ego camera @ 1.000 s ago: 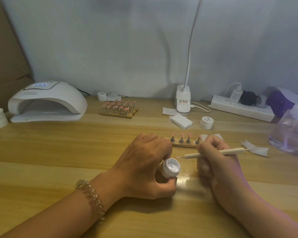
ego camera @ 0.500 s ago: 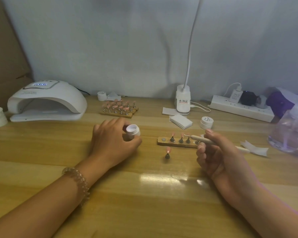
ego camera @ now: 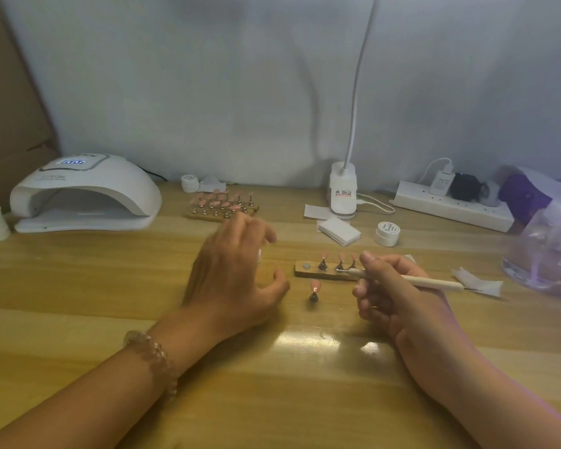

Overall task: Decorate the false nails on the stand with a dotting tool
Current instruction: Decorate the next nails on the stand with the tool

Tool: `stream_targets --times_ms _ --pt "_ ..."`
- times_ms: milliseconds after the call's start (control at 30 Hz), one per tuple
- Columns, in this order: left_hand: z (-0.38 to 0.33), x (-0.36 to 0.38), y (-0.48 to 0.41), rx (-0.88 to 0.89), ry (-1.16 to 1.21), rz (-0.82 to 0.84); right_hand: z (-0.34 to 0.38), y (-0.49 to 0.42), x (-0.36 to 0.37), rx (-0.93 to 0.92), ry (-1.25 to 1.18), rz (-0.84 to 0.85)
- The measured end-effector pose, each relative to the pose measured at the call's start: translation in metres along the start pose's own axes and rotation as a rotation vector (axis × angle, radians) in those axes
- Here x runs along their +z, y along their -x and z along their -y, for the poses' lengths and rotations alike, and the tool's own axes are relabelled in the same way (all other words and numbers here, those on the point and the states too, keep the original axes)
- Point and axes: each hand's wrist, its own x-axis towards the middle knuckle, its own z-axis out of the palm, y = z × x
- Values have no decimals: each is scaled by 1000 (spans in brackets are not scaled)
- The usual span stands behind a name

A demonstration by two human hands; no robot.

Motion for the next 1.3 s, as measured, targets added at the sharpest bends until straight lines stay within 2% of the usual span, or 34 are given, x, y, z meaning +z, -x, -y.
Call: stream_targets --times_ms 100,200,367,467,667,1300 --pt "-22 5 10 -5 166 229 1 0 1 8 6 -23" --pt "-28 11 15 -81 316 316 2 0 3 23 12 -42" --pt "-28 12 12 -101 422 329 0 -3 9 44 15 -133" --pt "-28 13 12 -77 457 327 -5 -2 12 -18 122 -152" --pt "-25 12 12 -31 538 361 -11 2 12 -113 274 -107" --pt "-23 13 10 -6 579 400 -14 0 12 -135 298 -58"
